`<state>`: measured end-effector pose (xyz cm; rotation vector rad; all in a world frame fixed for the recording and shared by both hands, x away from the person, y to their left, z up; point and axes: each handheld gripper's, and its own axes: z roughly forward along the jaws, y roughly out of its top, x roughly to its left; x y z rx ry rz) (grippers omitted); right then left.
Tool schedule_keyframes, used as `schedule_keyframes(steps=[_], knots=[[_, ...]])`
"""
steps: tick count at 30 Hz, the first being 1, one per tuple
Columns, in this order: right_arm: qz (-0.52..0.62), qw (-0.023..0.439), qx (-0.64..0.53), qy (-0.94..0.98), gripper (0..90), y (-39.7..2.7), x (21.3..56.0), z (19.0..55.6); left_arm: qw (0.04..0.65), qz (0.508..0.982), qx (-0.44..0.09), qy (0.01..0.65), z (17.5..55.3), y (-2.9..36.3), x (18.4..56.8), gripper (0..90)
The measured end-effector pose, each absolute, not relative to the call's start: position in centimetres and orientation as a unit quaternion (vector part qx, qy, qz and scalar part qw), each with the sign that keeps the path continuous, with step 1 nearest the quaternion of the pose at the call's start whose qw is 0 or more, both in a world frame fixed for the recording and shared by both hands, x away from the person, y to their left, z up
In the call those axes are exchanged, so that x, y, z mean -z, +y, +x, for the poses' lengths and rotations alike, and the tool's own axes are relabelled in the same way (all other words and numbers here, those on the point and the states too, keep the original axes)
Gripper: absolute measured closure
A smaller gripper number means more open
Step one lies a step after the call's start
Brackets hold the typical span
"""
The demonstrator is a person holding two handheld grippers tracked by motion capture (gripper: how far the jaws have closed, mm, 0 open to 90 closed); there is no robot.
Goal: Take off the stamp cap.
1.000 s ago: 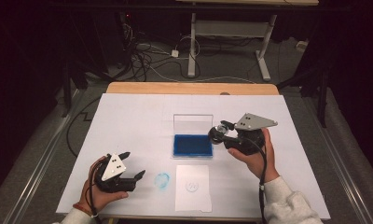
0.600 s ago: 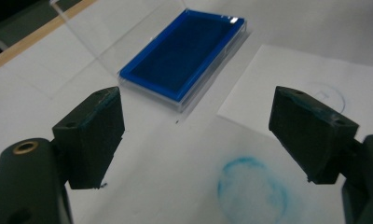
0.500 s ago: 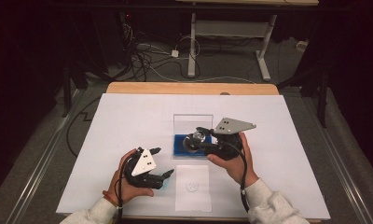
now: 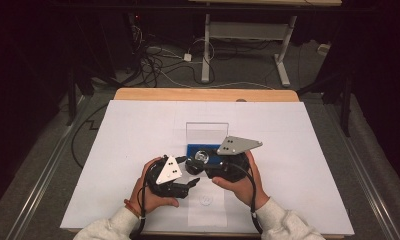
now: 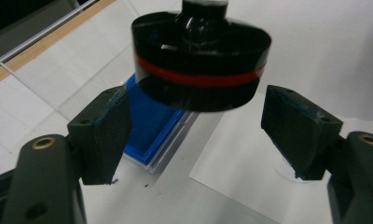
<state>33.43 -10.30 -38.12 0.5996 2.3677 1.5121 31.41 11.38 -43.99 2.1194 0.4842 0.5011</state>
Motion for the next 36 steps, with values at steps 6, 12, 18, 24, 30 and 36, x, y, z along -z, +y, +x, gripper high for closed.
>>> schedule_keyframes(steps=[6,12,18,24,30,36], knots=[[0.209,0.129,-0.516,0.821,57.2,-10.1,38.7,33.5,0.431,0.855,-0.211,0.194,31.3,11.1,44.0,31.9],[0.207,0.124,-0.514,0.823,57.2,-9.9,39.0,33.5,0.428,0.857,-0.214,0.193,31.4,11.2,44.0,34.3],[0.206,0.121,-0.509,0.827,57.2,-9.7,39.3,33.4,0.411,0.865,-0.220,0.184,31.3,11.1,44.1,35.5],[0.208,0.118,-0.510,0.827,57.2,-9.8,39.4,33.5,0.403,0.869,-0.224,0.179,31.2,10.9,44.1,36.1],[0.221,0.095,-0.518,0.821,57.2,-10.3,39.6,33.7,0.397,0.872,-0.228,0.175,31.0,10.7,44.1,36.5],[0.222,0.100,-0.520,0.819,57.2,-10.2,39.8,33.5,0.387,0.877,-0.227,0.171,31.0,10.8,43.8,36.9]])
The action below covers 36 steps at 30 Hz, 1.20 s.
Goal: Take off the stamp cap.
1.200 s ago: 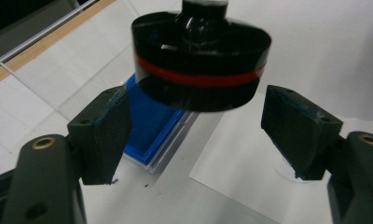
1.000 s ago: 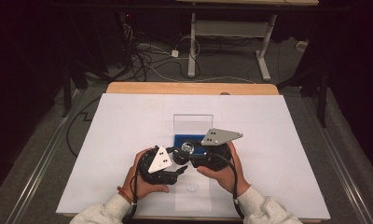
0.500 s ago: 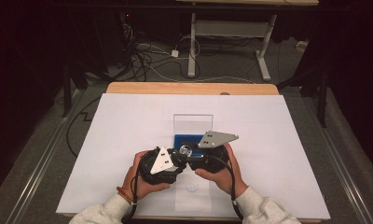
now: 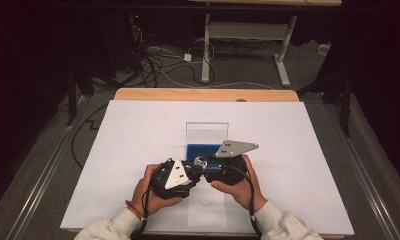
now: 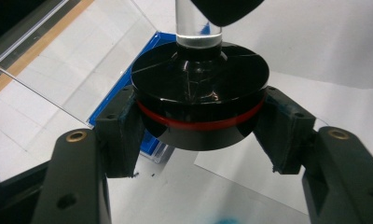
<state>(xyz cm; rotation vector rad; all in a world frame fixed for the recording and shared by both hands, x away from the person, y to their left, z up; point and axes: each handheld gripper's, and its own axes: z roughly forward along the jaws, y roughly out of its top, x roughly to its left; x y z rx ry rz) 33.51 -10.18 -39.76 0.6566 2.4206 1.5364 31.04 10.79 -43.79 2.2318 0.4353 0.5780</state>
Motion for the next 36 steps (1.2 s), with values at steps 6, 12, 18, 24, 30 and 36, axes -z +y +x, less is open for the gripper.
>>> schedule_keyframes(steps=[6,12,18,24,30,36], knots=[[0.219,0.114,-0.527,0.813,57.2,-10.1,39.6,32.9,0.392,0.878,-0.218,0.169,31.0,10.9,43.5,37.1],[0.219,0.117,-0.532,0.810,57.2,-10.2,39.6,32.4,0.401,0.877,-0.204,0.167,30.9,11.0,43.4,37.1],[0.221,0.119,-0.534,0.807,57.1,-10.3,39.6,32.0,0.413,0.876,-0.189,0.165,30.9,11.1,43.6,37.1],[0.216,0.122,-0.536,0.807,57.0,-10.5,39.8,31.7,0.415,0.876,-0.182,0.163,30.8,11.1,43.7,37.1],[0.214,0.122,-0.538,0.806,56.9,-10.7,40.0,31.5,0.421,0.877,-0.169,0.158,30.9,11.1,43.8,37.1],[0.217,0.125,-0.537,0.806,56.9,-10.7,40.3,31.3,0.424,0.877,-0.158,0.159,31.0,11.1,44.1,37.1]])
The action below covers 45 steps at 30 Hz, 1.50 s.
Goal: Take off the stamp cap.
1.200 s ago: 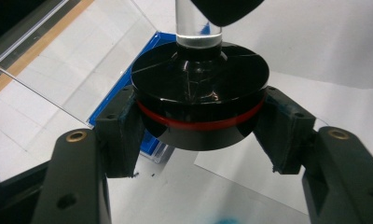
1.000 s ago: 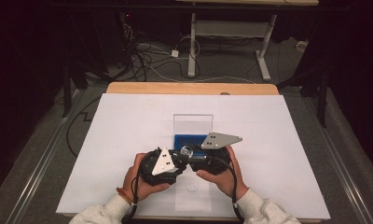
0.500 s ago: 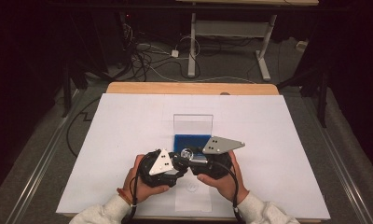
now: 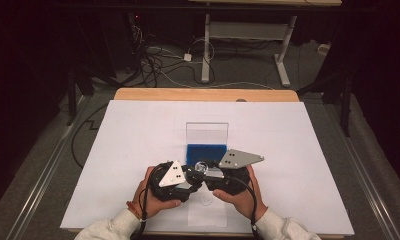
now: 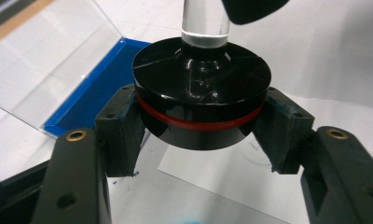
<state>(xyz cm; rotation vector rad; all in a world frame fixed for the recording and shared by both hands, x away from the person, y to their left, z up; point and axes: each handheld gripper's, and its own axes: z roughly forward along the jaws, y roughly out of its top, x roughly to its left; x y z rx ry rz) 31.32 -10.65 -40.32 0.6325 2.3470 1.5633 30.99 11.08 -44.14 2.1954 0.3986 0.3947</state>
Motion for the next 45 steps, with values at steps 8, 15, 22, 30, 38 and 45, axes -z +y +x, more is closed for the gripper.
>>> schedule_keyframes(steps=[8,15,22,30,38,45], knots=[[0.216,0.133,-0.542,0.801,56.9,-10.7,40.6,31.0,0.431,0.876,-0.145,0.159,31.0,11.1,44.3,37.1],[0.218,0.122,-0.551,0.796,56.9,-11.0,40.8,31.0,0.439,0.875,-0.137,0.154,30.9,11.4,44.3,37.0],[0.228,0.090,-0.573,0.782,56.9,-12.0,40.7,31.4,0.425,0.877,-0.170,0.144,30.3,11.5,43.3,37.0],[0.224,0.101,-0.568,0.785,56.9,-12.0,40.7,31.1,0.423,0.880,-0.161,0.145,30.4,11.3,43.4,37.0],[0.230,0.123,-0.560,0.787,57.0,-11.6,41.2,30.6,0.433,0.880,-0.134,0.142,31.1,11.5,44.3,36.9],[0.234,0.132,-0.557,0.786,57.0,-11.5,41.7,30.4,0.439,0.879,-0.118,0.145,31.3,11.4,44.9,36.9]])
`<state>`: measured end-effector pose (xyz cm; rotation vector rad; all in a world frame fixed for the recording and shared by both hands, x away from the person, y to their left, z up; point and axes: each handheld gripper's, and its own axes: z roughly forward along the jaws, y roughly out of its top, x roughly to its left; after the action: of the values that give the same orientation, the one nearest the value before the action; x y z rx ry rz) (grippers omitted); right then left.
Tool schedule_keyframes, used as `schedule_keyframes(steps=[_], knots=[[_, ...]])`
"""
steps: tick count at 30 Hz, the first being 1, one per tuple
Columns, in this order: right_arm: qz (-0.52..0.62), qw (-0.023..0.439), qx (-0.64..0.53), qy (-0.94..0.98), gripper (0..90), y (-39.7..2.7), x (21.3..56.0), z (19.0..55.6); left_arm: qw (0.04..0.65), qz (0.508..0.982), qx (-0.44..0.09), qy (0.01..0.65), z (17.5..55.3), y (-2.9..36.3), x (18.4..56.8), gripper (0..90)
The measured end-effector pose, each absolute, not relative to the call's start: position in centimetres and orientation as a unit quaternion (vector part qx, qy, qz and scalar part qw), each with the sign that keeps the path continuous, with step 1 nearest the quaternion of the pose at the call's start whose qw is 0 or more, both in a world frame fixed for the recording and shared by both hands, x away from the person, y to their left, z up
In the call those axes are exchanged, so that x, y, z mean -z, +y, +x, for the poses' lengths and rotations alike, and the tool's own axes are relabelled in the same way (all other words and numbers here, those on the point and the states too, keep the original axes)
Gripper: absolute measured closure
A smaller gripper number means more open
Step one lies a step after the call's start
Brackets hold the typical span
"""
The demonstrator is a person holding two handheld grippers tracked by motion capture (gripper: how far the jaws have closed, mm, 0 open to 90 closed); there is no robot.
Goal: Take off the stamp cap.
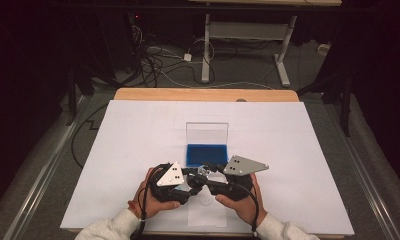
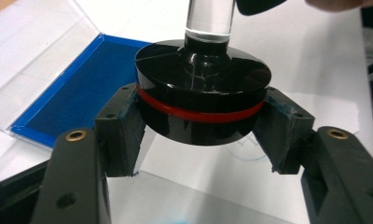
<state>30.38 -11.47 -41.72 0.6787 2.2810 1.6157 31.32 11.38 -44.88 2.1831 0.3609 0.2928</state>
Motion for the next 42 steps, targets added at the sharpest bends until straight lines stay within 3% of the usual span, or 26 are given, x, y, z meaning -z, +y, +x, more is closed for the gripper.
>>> schedule_keyframes(steps=[7,9,12,15,42], knots=[[0.219,0.171,-0.545,0.791,57.0,-10.9,41.8,29.6,0.436,0.881,-0.107,0.151,31.4,11.1,45.2,36.9],[0.207,0.179,-0.546,0.792,56.9,-10.9,41.8,29.4,0.456,0.858,-0.083,0.219,32.7,12.7,45.6,37.2],[0.182,0.180,-0.548,0.797,56.9,-11.0,41.1,28.7,0.450,0.858,-0.142,0.200,32.1,13.7,44.2,37.0],[0.184,0.171,-0.561,0.789,56.9,-11.4,40.8,28.8,0.442,0.860,-0.160,0.198,31.9,13.6,44.0,37.0],[0.238,0.203,-0.513,0.799,57.0,-17.5,39.0,30.0,0.408,0.853,-0.209,0.249,29.7,21.6,44.2,36.9]])
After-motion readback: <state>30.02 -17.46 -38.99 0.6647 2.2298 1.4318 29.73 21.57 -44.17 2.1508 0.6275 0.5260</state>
